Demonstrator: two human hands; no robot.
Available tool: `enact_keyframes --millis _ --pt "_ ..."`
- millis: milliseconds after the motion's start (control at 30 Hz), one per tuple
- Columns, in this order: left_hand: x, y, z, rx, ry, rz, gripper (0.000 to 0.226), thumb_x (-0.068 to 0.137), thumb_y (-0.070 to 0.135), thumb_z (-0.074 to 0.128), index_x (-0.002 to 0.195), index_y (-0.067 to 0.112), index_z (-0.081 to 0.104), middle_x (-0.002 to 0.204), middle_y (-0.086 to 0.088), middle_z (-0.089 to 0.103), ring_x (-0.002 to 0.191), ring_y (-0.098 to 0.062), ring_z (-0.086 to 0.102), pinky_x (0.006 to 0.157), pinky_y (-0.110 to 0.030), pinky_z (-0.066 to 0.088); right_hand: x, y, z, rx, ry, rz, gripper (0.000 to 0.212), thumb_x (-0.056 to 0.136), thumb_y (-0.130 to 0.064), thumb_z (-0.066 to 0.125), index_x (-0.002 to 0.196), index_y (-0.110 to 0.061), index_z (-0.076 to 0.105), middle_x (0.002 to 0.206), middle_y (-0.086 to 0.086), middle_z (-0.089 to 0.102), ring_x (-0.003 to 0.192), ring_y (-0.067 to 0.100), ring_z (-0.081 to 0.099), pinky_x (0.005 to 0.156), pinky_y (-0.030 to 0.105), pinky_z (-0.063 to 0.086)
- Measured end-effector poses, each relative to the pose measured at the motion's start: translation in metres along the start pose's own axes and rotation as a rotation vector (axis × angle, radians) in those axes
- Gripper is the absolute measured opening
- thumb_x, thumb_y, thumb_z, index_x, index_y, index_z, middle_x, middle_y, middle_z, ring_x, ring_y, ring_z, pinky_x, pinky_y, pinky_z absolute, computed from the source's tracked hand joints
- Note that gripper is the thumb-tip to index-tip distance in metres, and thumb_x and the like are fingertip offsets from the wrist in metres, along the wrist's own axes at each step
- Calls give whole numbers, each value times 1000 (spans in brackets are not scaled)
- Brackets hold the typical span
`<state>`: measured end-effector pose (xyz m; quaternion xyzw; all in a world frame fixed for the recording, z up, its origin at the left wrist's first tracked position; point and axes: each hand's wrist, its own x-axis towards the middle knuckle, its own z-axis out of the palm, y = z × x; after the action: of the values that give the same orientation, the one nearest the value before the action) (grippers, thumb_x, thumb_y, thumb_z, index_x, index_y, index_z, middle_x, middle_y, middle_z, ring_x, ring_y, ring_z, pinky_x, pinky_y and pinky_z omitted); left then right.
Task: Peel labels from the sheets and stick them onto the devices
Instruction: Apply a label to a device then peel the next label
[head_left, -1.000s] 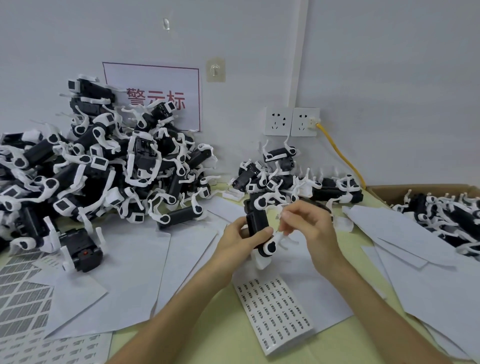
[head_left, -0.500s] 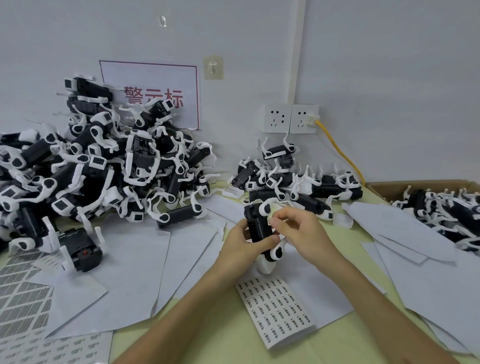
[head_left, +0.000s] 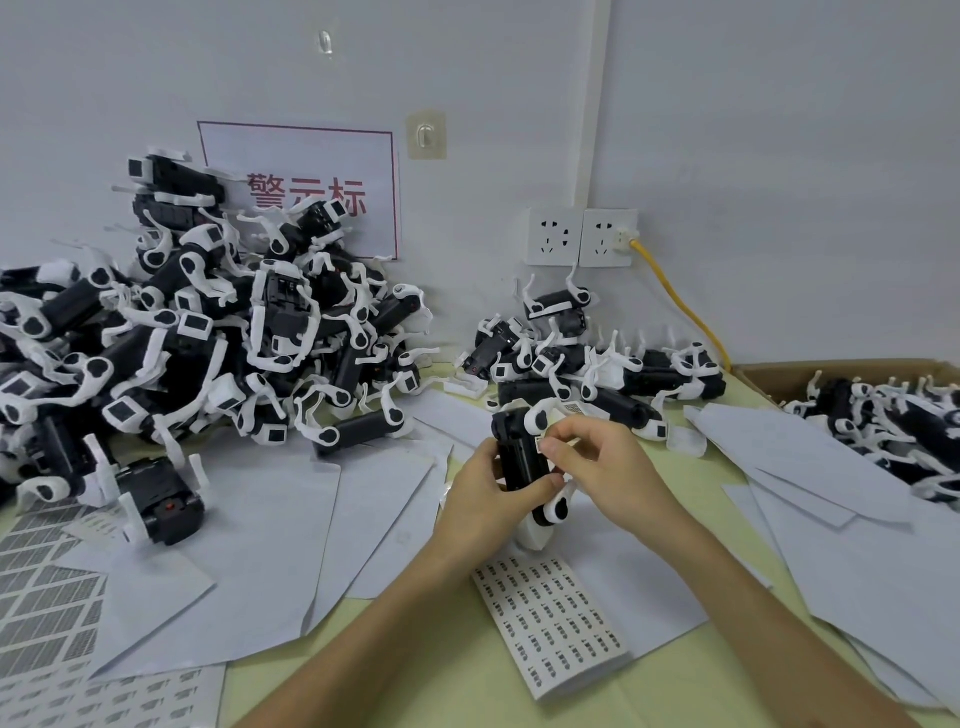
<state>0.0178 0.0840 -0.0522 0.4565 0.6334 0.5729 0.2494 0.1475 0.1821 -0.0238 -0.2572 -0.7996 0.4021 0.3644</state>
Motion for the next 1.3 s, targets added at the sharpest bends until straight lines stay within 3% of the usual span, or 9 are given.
enact_keyframes --millis 133,467,600,700,833,900,1067,1167,1300 --pt "-2 0 1 23 10 10 67 67 60 79 124 27 63 111 10 75 107 -8 70 98 -45 57 -1 -1 0 -5 8 1 12 96 -20 70 84 -22 72 75 -15 68 60 1 57 61 15 45" --pt "-4 -4 5 81 50 38 47 83 47 82 122 31 63 108 13 75 103 -2 69 95 -41 58 -3 -3 0 -33 37 18 15 95 -20 72 80 -24 70 73 -15 69 61 6 61 62 21 46" --pt "-4 -4 6 83 48 44 45 84 43 82 123 30 63 107 12 75 103 -4 70 95 -41 58 -2 -4 -1 13 31 58 12 92 -19 75 81 -18 73 79 -5 73 70 16 69 75 40 58" --pt "-4 -4 6 76 45 44 45 84 42 84 122 29 64 107 12 75 102 -5 71 94 -41 58 -1 -3 -3 84 11 101 16 91 -19 77 77 -16 70 79 1 73 73 21 69 84 49 58" --pt "-2 -3 4 32 35 24 42 82 41 84 118 27 66 104 9 76 101 -10 71 96 -45 57 -1 -1 -5 72 4 117 33 88 -29 80 70 -9 59 63 -3 62 61 12 64 67 29 52" --pt "-2 -3 3 7 27 21 41 82 38 85 117 26 67 103 8 76 101 -10 72 97 -45 57 -1 1 -5 144 -24 125 31 90 -25 78 72 -9 58 64 -3 60 60 10 62 63 20 49" --pt "-2 1 1 -67 -19 26 33 84 30 86 114 25 72 102 6 78 102 -12 73 99 -47 57 -3 0 -1 182 -105 70 22 97 -21 70 83 -5 64 76 3 65 73 13 62 71 24 49" --pt "-4 2 -1 -64 -64 61 40 78 33 82 116 26 71 104 4 78 104 -14 72 99 -46 57 -2 4 1 199 -117 89 30 97 -22 69 89 5 59 82 18 64 78 19 62 75 34 50" --pt "-3 4 -7 -116 -160 69 36 80 26 80 115 23 72 107 3 78 104 -14 73 93 -36 58 -2 6 -5 374 -214 118 46 92 -30 69 104 12 55 87 12 64 78 21 62 69 27 52"
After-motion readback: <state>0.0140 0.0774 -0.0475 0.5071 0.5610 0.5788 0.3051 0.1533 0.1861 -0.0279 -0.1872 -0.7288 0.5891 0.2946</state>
